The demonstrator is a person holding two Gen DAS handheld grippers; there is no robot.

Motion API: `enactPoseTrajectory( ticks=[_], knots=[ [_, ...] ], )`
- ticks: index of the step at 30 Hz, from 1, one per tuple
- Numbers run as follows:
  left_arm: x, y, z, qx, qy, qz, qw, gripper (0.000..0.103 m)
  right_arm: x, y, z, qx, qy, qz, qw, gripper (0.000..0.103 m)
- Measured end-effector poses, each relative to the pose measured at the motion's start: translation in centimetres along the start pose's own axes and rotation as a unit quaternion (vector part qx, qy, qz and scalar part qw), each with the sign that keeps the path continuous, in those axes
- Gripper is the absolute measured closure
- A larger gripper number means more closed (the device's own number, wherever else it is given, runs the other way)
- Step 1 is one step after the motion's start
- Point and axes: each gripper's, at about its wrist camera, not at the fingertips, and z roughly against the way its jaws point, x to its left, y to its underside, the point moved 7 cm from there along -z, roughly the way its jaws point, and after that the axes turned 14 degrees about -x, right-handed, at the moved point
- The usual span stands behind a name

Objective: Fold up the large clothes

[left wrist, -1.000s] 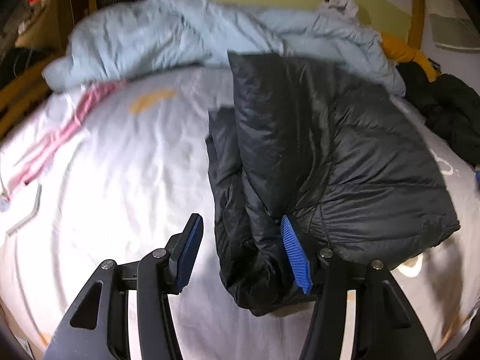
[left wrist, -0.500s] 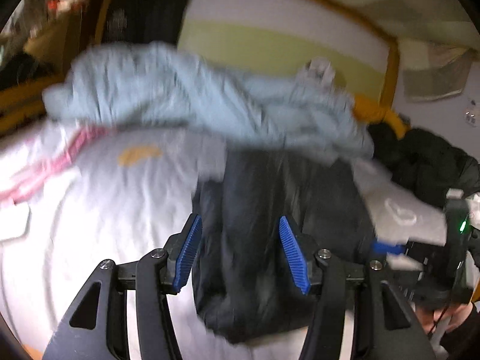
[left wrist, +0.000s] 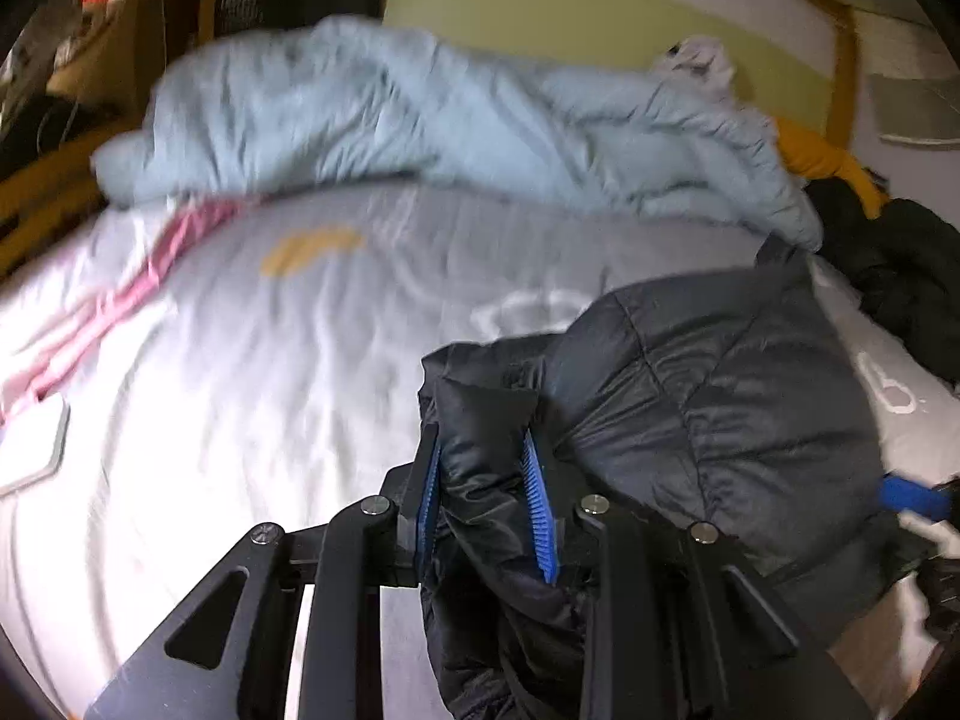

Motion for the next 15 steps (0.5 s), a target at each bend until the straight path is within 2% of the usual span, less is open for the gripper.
enactPoseTrajectory(
  ticks=[3,7,12,15],
  knots=[
    [-0.2,1.0,-1.1,0.019,-0.016,-0.030,0.9992,0.078,0.2,-1.3,0.6,-0.022,0.021,0.012,0.999,0.056],
    [-0.8,2.5,-1.9,0.039,-0.021,-0.039,0.9982,0.078,-0.4,-3.0,0.5,-0.025,0.029,-0.003,0.999,0.056],
    [-0.5,3.5,-2.2,0.053,-0.012,-0.024,0.9982,0.078,-2.4,-4.9,0.1,-0.028,0.046,-0.047,0.997,0.056],
    [-0.6,3.8,-2.4,0.053,-0.005,-0.019,0.9984,0.078,-2.8,-5.9,0.1,-0.027,0.029,-0.081,0.996,0.056]
  ],
)
